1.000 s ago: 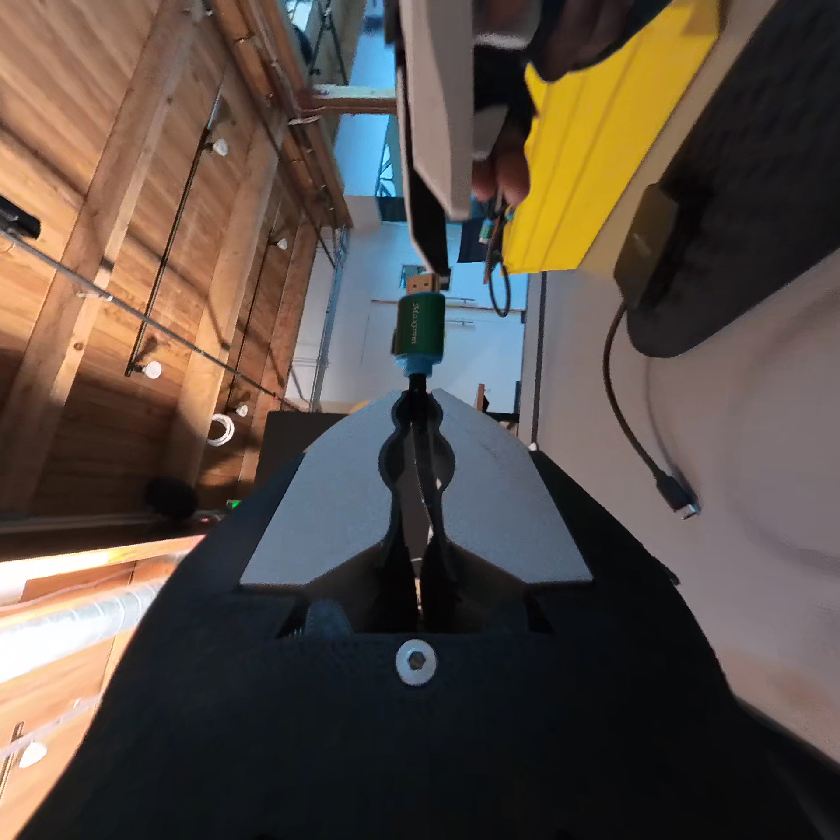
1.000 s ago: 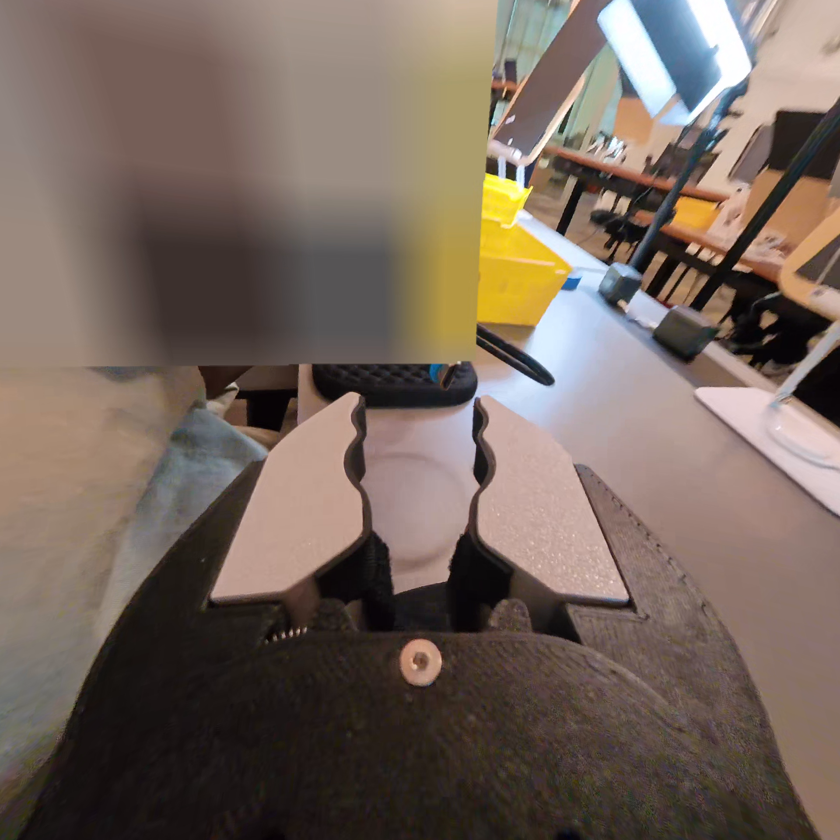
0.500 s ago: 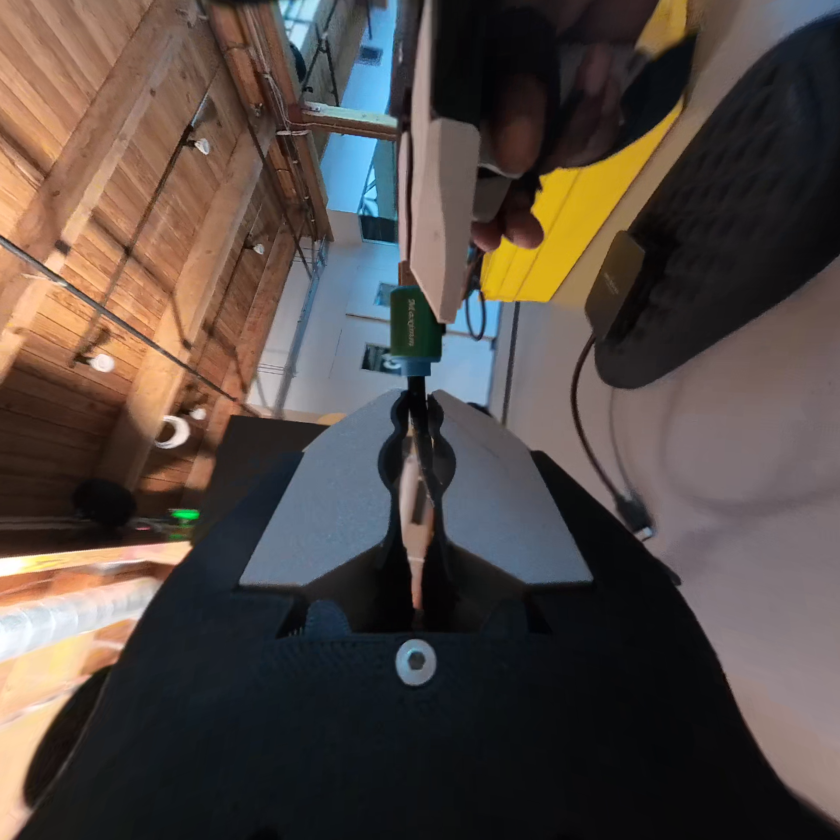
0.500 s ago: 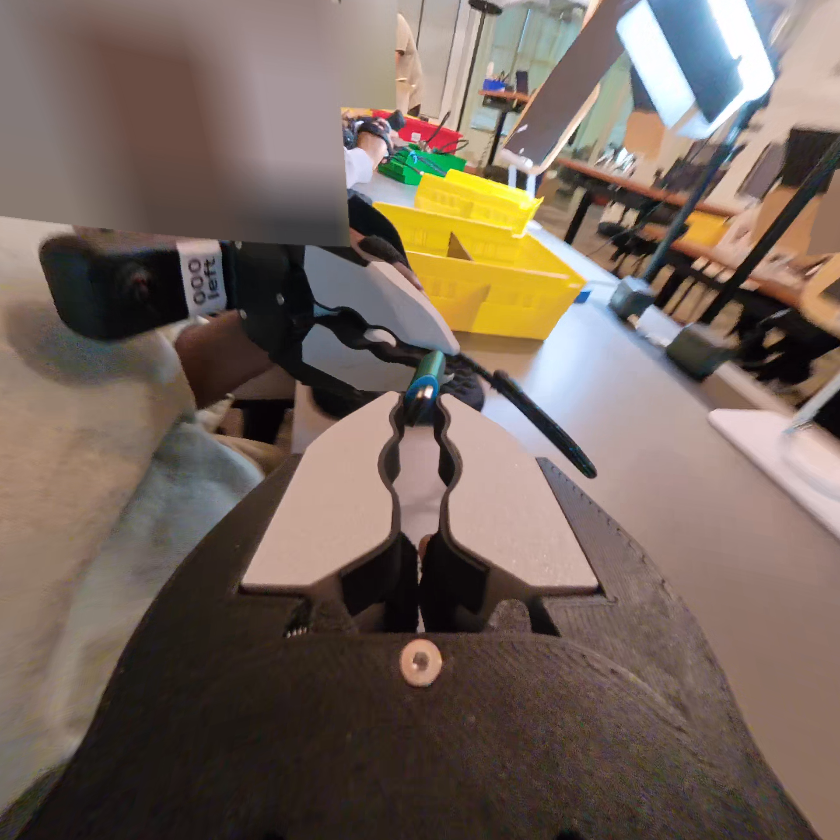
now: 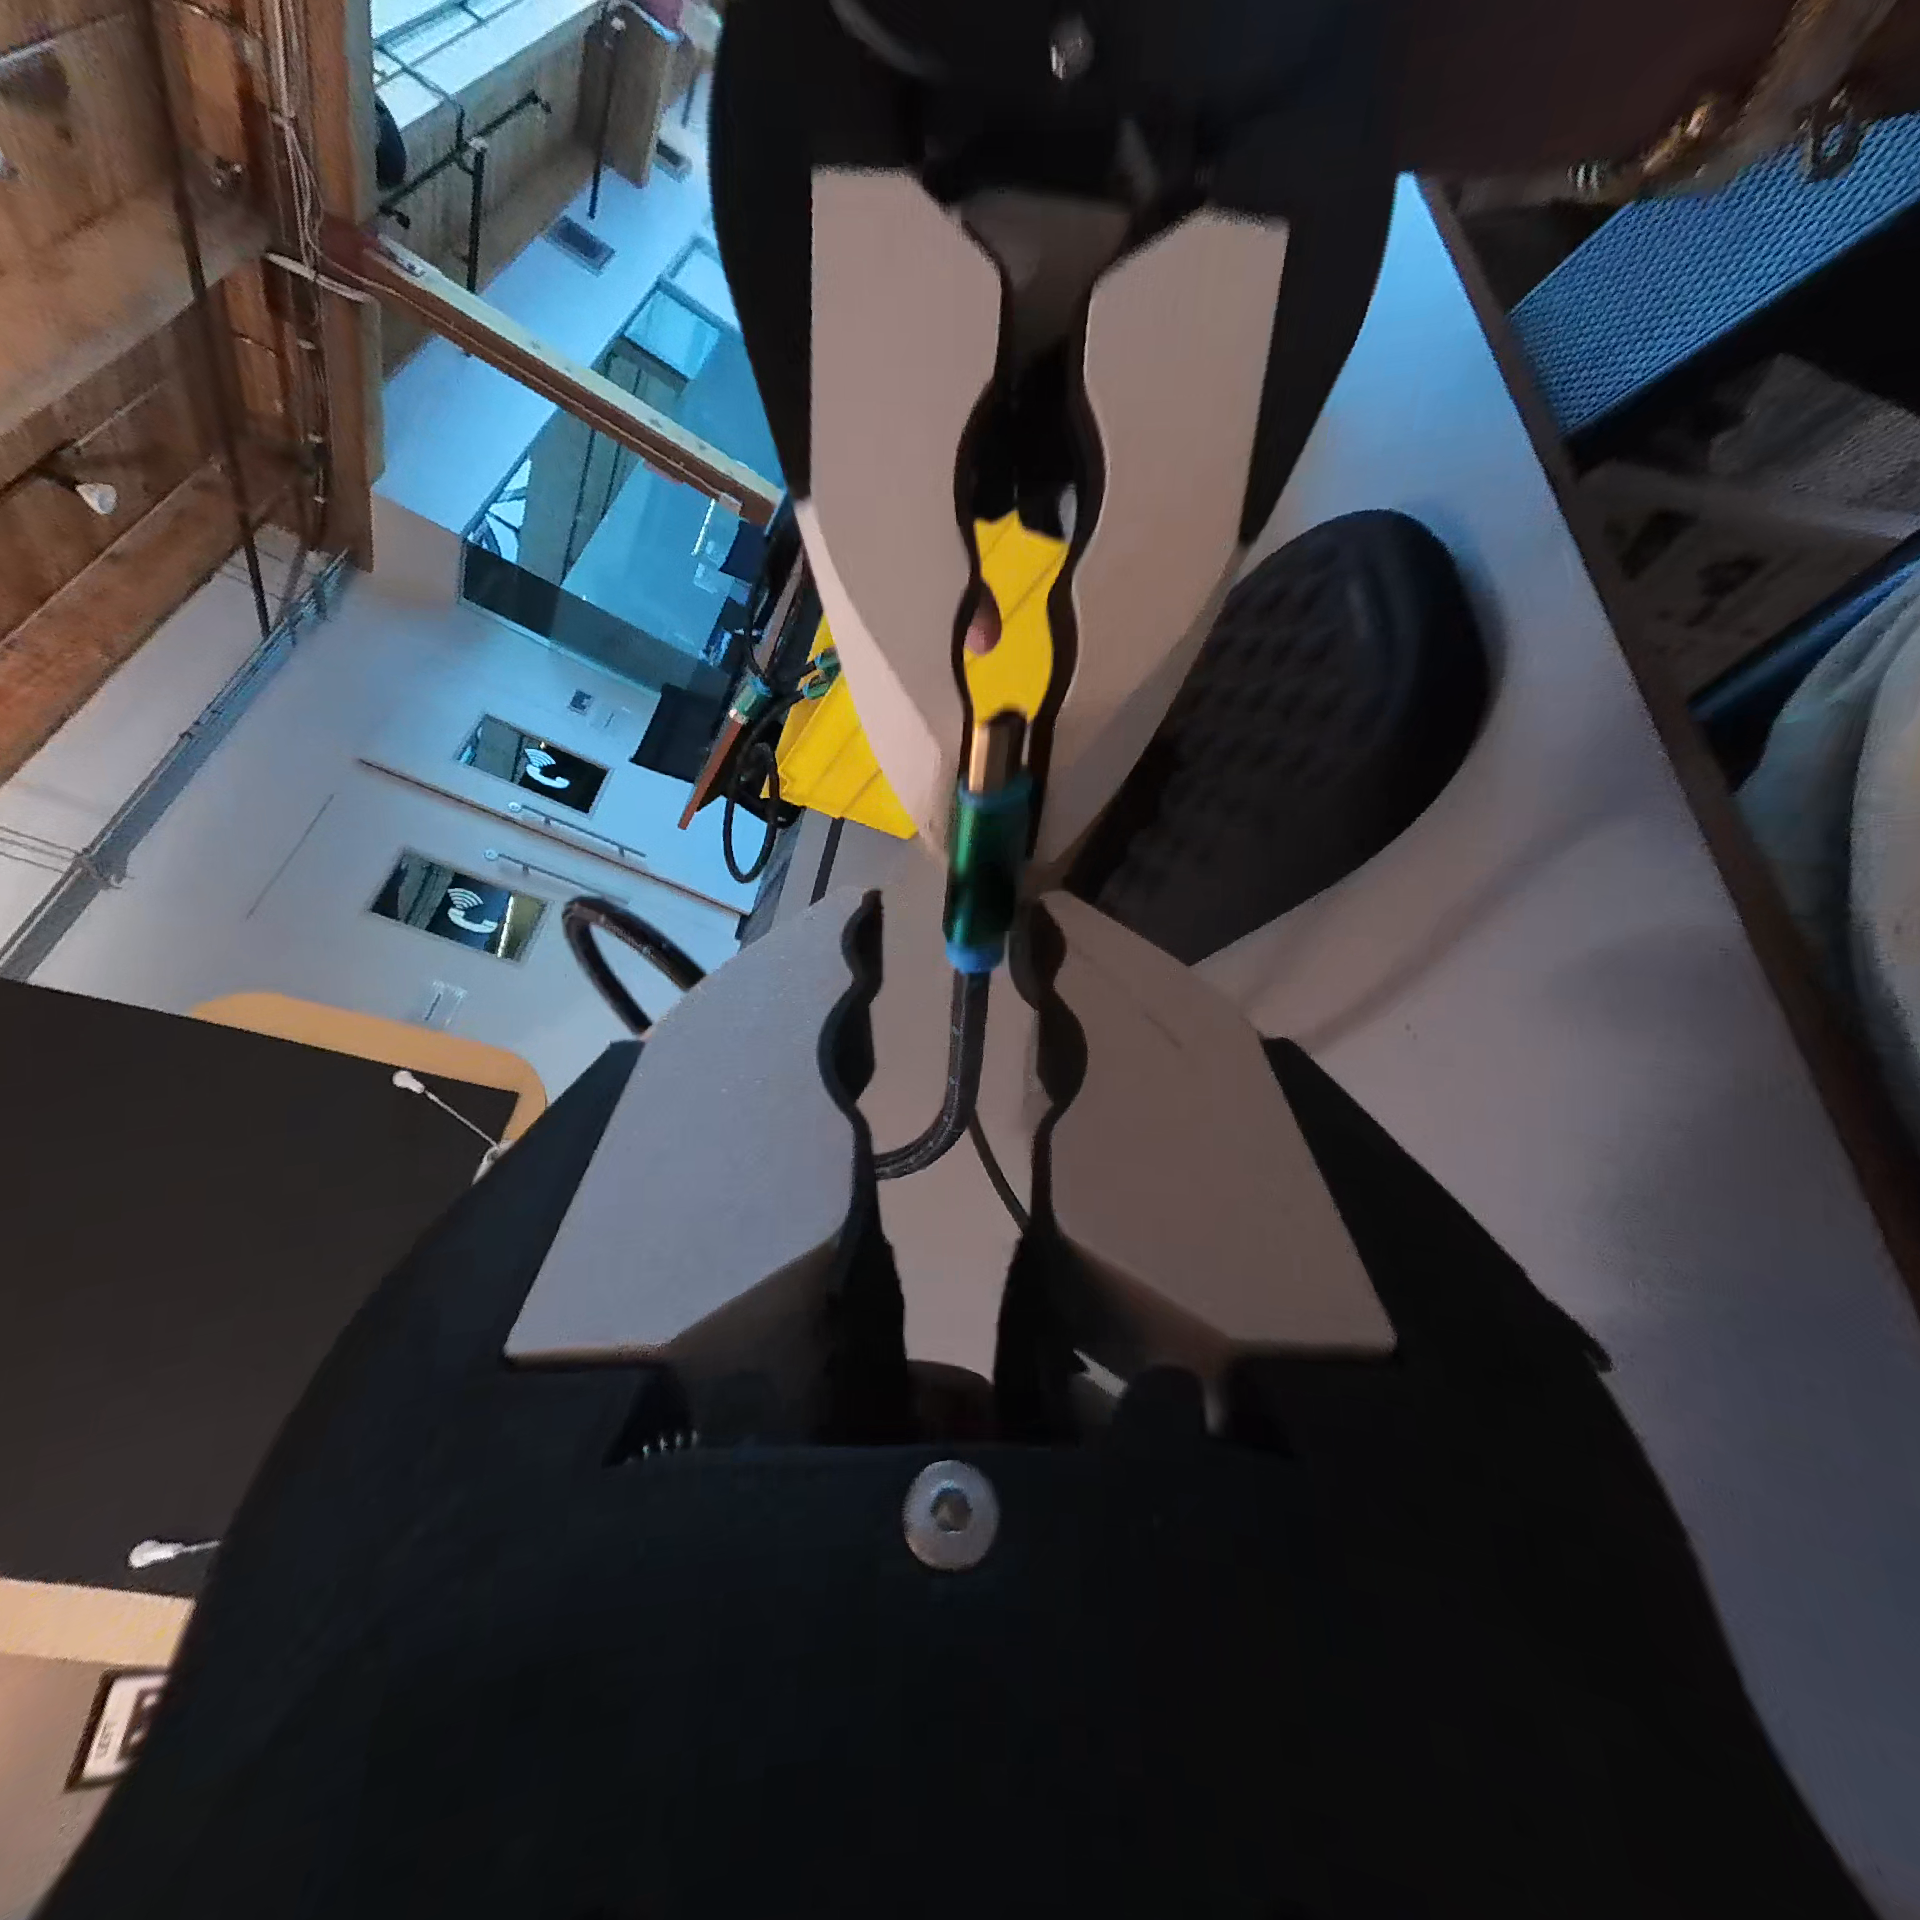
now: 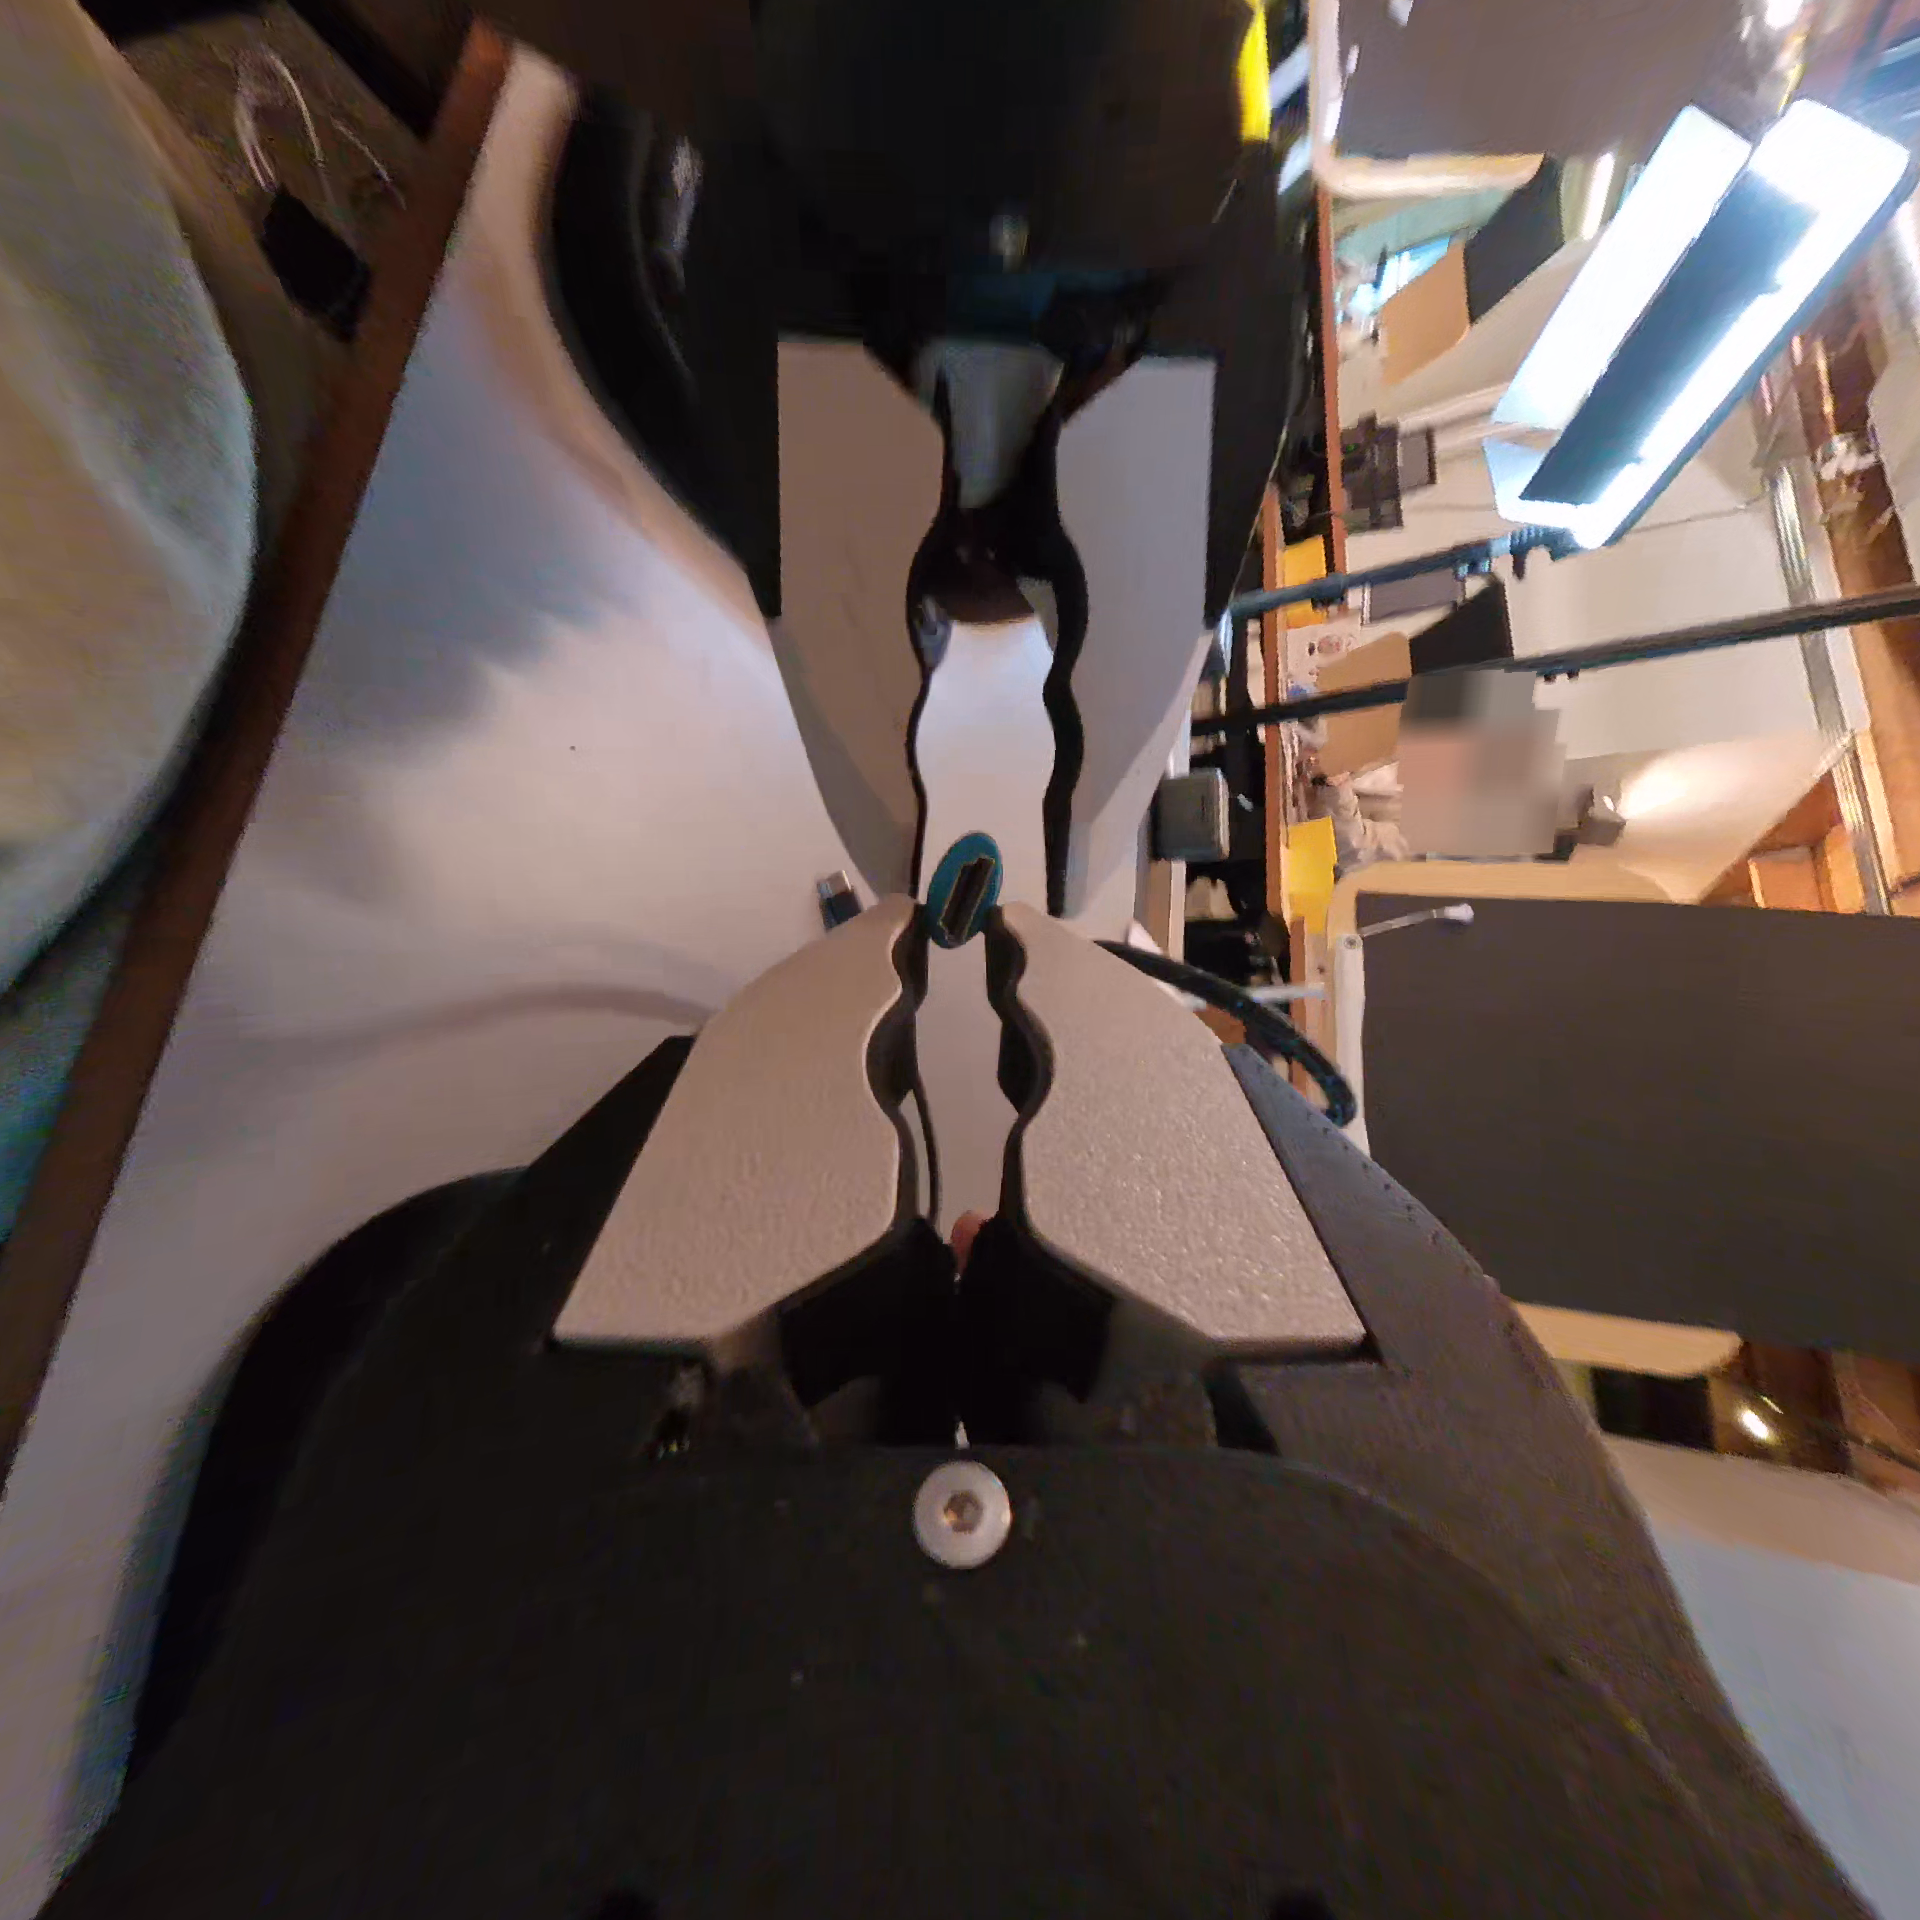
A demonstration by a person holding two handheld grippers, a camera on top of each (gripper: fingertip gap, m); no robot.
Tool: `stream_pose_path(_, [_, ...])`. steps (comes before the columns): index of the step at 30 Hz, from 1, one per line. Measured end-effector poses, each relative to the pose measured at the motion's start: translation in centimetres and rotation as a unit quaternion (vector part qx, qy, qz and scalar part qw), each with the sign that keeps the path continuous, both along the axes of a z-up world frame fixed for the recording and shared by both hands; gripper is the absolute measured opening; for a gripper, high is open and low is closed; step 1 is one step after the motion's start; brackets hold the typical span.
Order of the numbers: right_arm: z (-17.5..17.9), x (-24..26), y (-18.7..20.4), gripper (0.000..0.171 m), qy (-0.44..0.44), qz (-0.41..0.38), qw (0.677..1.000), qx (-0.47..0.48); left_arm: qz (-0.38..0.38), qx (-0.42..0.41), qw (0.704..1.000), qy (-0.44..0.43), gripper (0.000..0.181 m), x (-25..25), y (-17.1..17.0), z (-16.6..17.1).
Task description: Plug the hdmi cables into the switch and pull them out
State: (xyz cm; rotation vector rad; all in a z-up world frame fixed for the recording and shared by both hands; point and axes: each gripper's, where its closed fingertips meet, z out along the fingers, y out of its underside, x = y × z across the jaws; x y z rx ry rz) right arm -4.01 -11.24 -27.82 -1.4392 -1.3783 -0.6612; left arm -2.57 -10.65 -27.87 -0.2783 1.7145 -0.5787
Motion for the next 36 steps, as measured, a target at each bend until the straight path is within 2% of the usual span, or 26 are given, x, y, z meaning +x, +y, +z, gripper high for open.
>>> stream_pose_path(2, [0.5,-1.3,-0.9,0.011,0.034,0.043,0.998,-0.003,-0.005,0.000,1.000,0.012,0.027,0.1,-0.1,-0.5])
stream_pose_path(4, [0.9,-2.3,-1.7,0.011,0.060,0.078,0.995,-0.012,-0.029,0.001,0.999,0.014,0.005,-0.2,-1.1,-0.5])
stream_pose_path(5, [1.2,-2.4,-2.1,0.011,0.069,0.085,0.994,-0.014,-0.036,-0.004,0.999,0.018,0.000,-0.3,-1.5,-0.4])
stream_pose_path(8, [1.3,-1.9,-2.6,0.011,0.086,0.081,0.993,-0.028,-0.026,-0.007,0.999,0.040,0.000,-0.2,-1.8,-0.4])
stream_pose_path(10, [1.0,-0.8,-2.8,0.009,0.104,0.058,0.992,-0.050,0.031,0.030,0.998,0.046,0.000,0.3,-0.3,-0.7])
stream_pose_path(13, [0.7,2.1,-3.4,0.016,0.164,0.012,0.982,-0.090,0.154,0.108,0.981,0.045,0.000,0.3,4.0,-0.8])
stream_pose_path(15, [0.1,4.0,-4.1,0.018,0.202,-0.025,0.970,-0.130,0.191,0.127,0.973,0.019,0.000,0.2,5.3,-0.1])
stream_pose_path(18, [-0.5,6.2,-4.9,0.020,0.222,-0.072,0.960,-0.153,0.223,0.145,0.964,0.003,0.000,0.2,6.3,0.3])
stream_pose_path(22, [-0.3,5.8,-5.3,0.023,0.249,-0.060,0.952,-0.167,0.216,0.145,0.966,0.007,0.000,0.4,6.1,-0.1])
stream_pose_path(27, [-0.6,5.4,-5.3,0.023,0.246,-0.058,0.951,-0.181,0.218,0.147,0.965,0.017,0.000,0.4,6.2,-0.4])
stream_pose_path(31, [-1.4,7.8,-4.8,0.028,0.227,-0.125,0.949,-0.178,0.216,0.147,0.965,0.022,0.000,0.6,6.1,-0.6])
stream_pose_path(33, [-2.6,10.0,-4.1,0.041,0.187,-0.182,0.947,-0.187,0.217,0.150,0.964,0.026,0.000,0.6,6.1,-0.8])
stream_pose_path(36, [-5.8,12.0,-4.0,0.066,0.097,-0.235,0.920,-0.297,0.217,0.154,0.964,0.030,0.000,0.6,6.1,-0.9])
